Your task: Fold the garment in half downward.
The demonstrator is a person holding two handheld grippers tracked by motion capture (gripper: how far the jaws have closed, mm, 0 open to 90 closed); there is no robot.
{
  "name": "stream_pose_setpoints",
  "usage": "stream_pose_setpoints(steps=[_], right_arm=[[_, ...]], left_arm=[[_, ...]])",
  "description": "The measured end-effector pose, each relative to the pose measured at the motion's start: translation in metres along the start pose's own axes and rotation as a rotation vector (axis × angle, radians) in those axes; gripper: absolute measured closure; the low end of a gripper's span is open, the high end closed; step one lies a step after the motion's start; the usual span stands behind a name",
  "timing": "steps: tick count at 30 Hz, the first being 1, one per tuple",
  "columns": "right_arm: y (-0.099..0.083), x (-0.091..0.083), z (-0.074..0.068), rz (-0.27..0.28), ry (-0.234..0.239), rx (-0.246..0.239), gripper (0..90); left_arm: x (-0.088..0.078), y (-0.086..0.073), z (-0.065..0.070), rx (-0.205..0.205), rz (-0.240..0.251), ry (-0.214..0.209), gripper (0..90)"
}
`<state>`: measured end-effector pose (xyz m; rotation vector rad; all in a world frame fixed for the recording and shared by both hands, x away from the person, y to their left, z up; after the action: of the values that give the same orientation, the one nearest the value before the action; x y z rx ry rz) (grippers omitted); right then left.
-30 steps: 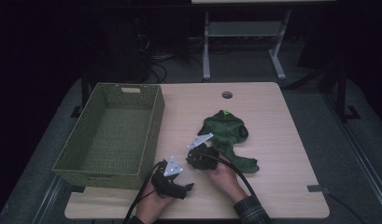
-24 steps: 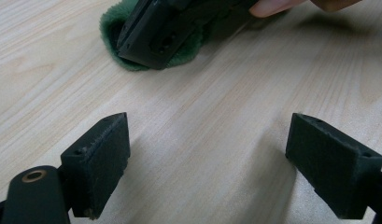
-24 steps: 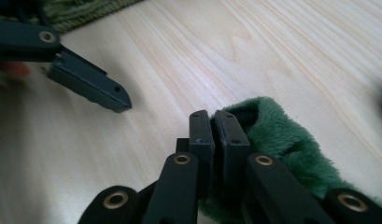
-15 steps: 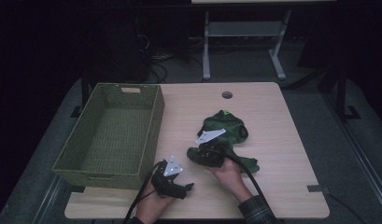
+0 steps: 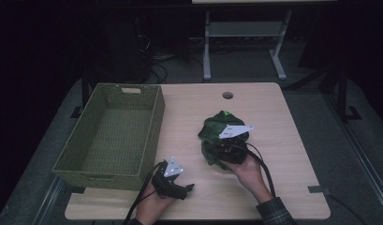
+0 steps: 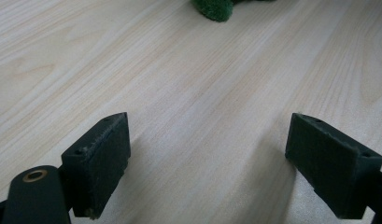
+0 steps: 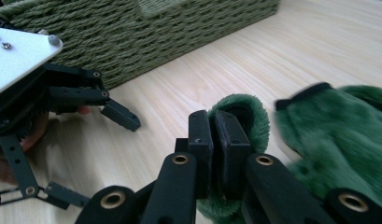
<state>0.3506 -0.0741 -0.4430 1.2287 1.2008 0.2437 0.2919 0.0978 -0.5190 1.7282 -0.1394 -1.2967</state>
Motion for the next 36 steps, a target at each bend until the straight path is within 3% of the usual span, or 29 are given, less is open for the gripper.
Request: stream_pose_setpoints(steps=[9, 14, 20, 26, 32, 36], right_arm=[[-0.015, -0.022, 0.016, 0.025, -0.031, 0.049, 84.5], [-0.030, -0.031, 0.027, 0.013, -0.063, 0.089, 83.1], [-0.042, -0.047, 0.040, 0.022, -0.115, 0.098, 80.6], [-0.031, -0.060, 0.042, 0.063, -0.128, 0.094, 83.5], [-0.013, -0.046, 0.046, 0.067, -0.124, 0.069, 88.7], [-0.024, -0.025, 0.054, -0.012, -0.132, 0.079, 89.5]], left_arm=[[0.000, 0.000, -0.001, 0.003, 0.000, 0.000, 13.7], [0.000, 0.000, -0.001, 0.002, 0.003, -0.004, 13.7], [0.000, 0.000, -0.001, 0.004, 0.001, -0.004, 13.6], [0.000, 0.000, -0.001, 0.006, -0.002, -0.002, 13.5], [0.000, 0.000, -0.001, 0.003, 0.000, -0.002, 13.5], [0.000, 0.000, -0.002, 0.009, -0.003, -0.009, 13.6]])
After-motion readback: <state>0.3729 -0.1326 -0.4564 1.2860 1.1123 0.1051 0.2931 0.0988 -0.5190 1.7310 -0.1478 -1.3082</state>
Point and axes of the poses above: each handheld gripper's, and its own axes: x roughly forward along the jaws, y roughly out of its top, z roughly to its right, the point moved 6 cm from there along x, roughly forward along the jaws
